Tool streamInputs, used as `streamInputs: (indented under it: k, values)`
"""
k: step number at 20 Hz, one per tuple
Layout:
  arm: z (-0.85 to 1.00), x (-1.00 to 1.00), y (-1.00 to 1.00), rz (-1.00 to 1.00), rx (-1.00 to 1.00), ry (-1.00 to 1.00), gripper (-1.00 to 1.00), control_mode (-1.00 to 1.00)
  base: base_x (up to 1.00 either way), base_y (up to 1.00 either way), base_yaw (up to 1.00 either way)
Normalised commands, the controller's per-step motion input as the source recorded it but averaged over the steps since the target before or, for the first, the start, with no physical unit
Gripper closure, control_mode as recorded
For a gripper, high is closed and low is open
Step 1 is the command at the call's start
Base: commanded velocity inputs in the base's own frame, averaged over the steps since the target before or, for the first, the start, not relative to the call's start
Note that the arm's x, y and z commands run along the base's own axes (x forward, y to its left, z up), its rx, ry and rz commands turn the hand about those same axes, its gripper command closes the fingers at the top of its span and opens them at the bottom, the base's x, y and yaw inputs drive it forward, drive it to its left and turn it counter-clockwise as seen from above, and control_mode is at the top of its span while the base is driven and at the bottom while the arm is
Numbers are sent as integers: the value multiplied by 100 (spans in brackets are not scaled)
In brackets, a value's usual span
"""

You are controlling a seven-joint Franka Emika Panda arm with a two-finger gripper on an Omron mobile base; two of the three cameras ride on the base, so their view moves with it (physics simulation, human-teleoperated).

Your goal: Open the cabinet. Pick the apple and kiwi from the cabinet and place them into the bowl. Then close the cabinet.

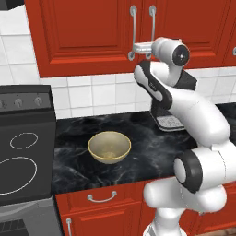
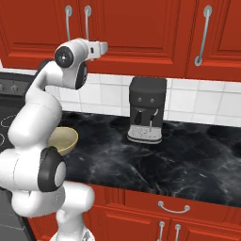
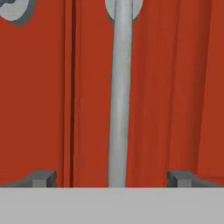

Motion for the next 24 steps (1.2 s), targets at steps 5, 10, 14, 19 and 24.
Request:
streamInputs:
  k: [5,10,14,19,24]
  values:
    - [0,78,0,0,0,12,-100,-100,0,0,0]
    - [-1,64,1,0,0,7,100,-100,0,0,0]
    - [0,0,0,0,0,0,100,-100,0,0,0]
    - [0,0,0,0,0,0,100,-100,0,0,0]
    - [9,-2,-11,0,1,0,100,-100,0,0,0]
